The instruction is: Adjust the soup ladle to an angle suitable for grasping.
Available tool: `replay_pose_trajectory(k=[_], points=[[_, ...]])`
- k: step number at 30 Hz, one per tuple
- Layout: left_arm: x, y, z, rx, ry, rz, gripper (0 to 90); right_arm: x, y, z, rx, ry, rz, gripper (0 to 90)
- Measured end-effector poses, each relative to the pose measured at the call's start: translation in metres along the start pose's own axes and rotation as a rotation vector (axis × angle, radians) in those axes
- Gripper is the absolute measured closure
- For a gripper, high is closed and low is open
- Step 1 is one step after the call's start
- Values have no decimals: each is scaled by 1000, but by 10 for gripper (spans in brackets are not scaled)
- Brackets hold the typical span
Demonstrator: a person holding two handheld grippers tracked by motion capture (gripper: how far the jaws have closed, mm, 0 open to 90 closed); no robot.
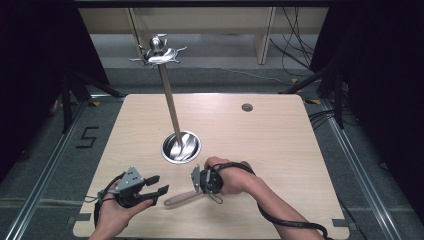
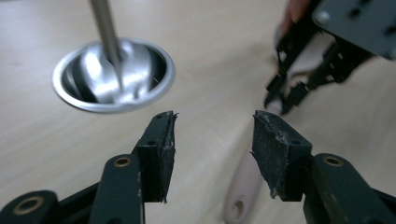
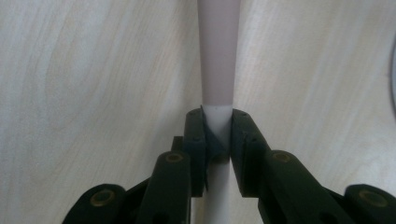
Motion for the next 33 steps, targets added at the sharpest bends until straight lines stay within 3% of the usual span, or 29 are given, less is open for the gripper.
replay_pose_trajectory(k=[4, 5, 7, 8, 9, 10, 13, 16, 17, 18, 20, 21, 22, 26, 28, 30, 31, 32, 33], points=[[8, 9, -7, 5, -76, -61, 465, 10, 1, 5, -76, -42, 33, 783], [10, 13, -8, -18, -70, -76, 460, 12, 2, 6, -102, -57, 40, 783], [11, 14, -7, 12, -82, -82, 454, 17, 1, 9, -131, -80, 53, 783], [11, 16, -8, -7, -86, -81, 450, 18, -2, 10, -112, -112, 70, 783], [11, 17, -8, 1, -93, -88, 445, 20, -5, 11, -91, -131, 83, 783], [12, 20, -10, -44, -92, -91, 439, 22, -6, 14, -109, -133, 95, 783], [12, 20, -10, -37, -100, -93, 424, 29, -7, 20, -168, -161, 121, 783], [10, 17, -7, 17, -99, -91, 416, 36, -10, 27, -203, -206, 157, 784], [10, 19, -8, -22, -102, -88, 413, 39, -10, 29, -228, -221, 168, 783], [9, 19, -9, -31, -103, -84, 410, 42, -11, 32, -241, -238, 175, 783], [8, 15, -7, 4, -91, -79, 403, 47, -11, 37, -287, -262, 181, 784], [8, 17, -7, -36, -86, -79, 402, 50, -11, 40, -317, -280, 186, 784], [7, 14, -6, -4, -86, -73, 400, 52, -10, 41, -347, -308, 181, 784], [4, 11, -5, -11, -74, -57, 398, 62, -11, 54, -421, -388, 241, 784], [3, 9, -5, -3, -73, -62, 398, 65, -12, 59, -426, -424, 263, 784], [3, 9, -5, -12, -73, -56, 398, 69, -12, 64, -461, -459, 281, 784], [2, 8, -4, 2, -75, -50, 398, 71, -11, 67, -482, -476, 288, 784], [2, 10, -5, -23, -71, -50, 398, 72, -11, 69, -502, -493, 297, 784], [1, 8, -4, -6, -75, -46, 398, 75, -10, 71, -536, -511, 302, 784]])
Point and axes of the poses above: each handheld gripper's, and its own axes: x roughly backward along the jaws, z roughly out of its underside, y roughly to its left, the point moved 4 cm from there along -x, roughly forward along the jaws, and after that the axes turned 2 degrees about z, right-handed, at the moved point
